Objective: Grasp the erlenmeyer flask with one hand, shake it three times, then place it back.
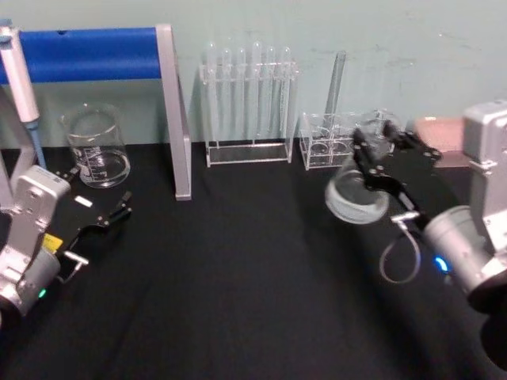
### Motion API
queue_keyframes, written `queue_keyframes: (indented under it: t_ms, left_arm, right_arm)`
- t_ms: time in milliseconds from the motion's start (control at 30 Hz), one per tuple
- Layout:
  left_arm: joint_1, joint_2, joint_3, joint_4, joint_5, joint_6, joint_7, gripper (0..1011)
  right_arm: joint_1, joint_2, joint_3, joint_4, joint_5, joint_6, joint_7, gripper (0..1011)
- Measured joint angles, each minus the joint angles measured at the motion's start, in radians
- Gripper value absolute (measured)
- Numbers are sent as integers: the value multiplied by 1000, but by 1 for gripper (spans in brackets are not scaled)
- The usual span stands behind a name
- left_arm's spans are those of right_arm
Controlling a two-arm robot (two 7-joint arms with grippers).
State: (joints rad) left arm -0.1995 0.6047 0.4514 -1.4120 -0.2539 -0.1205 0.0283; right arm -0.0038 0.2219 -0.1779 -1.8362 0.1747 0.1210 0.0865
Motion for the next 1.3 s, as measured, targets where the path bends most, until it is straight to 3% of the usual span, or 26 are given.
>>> queue_keyframes:
  t_ms: [267,600,833,1300]
  left_arm:
    - [0,0,0,0,0,0,0,1001]
    - [0,0,0,0,0,0,0,1001]
    - [0,0,0,0,0,0,0,1001]
    - [0,0,0,0,0,0,0,1001]
  right_arm:
    - [-69,-13,72,-57,-26,13,-49,456]
    - [-63,-28,78,-50,-30,9,-13,456]
    - [-4,-33,29,2,-29,-1,67,456]
    - [157,-28,-140,145,23,-19,236,456]
